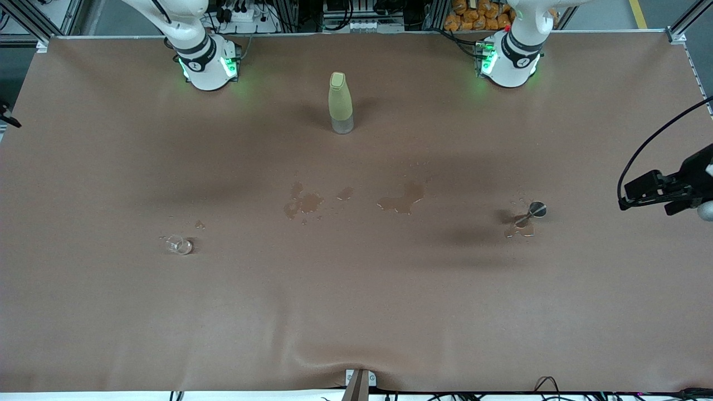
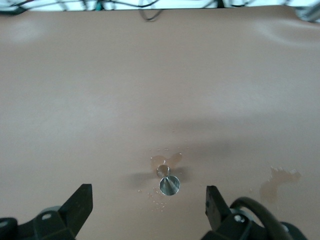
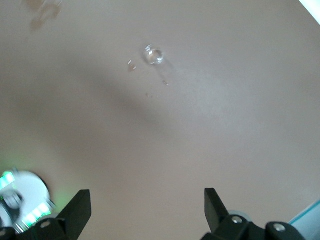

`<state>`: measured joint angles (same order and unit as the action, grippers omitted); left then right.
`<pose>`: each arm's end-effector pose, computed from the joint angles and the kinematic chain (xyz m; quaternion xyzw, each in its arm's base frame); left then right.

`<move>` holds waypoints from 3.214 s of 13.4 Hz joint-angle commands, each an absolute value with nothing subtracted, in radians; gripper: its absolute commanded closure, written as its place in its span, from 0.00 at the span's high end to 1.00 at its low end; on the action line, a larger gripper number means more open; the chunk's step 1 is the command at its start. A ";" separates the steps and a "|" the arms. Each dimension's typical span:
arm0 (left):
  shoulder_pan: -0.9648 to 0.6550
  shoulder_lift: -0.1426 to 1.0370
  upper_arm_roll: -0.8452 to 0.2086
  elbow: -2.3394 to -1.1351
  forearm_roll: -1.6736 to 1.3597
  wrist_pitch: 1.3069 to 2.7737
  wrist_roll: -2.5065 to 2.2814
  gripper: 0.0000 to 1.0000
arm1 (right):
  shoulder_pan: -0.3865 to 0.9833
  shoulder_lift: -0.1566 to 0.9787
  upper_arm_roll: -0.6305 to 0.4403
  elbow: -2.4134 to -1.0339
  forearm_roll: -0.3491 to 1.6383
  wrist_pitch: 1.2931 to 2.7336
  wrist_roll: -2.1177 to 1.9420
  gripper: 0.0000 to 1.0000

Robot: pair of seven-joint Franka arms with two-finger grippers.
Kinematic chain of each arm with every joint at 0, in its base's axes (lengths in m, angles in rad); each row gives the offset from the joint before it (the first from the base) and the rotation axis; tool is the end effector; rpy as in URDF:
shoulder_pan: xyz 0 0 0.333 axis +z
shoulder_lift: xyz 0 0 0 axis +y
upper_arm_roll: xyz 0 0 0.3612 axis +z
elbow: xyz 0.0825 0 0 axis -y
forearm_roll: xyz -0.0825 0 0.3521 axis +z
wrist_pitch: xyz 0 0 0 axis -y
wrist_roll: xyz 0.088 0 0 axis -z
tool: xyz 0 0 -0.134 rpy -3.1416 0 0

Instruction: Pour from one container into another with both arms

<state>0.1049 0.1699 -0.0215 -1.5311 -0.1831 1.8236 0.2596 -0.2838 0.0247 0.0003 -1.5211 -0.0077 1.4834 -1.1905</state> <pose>0.6056 0.0321 0.5908 0.9915 -0.0698 0.0757 0.0798 0.4997 -0.1467 0.6441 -0.8986 -0.4377 0.0257 0.0181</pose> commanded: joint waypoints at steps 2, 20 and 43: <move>0.167 0.213 -0.021 -1.531 -0.331 1.790 0.597 1.00 | -0.314 0.035 0.017 -1.516 -0.047 1.505 -1.587 1.00; 0.371 0.615 -0.021 -1.577 -0.758 1.494 2.051 1.00 | -0.295 0.196 -0.161 -1.750 0.463 1.667 -2.288 1.00; 0.351 0.876 -0.032 -1.588 -0.865 1.540 2.396 0.91 | -0.380 0.742 -0.167 -1.841 1.204 1.689 -2.928 1.00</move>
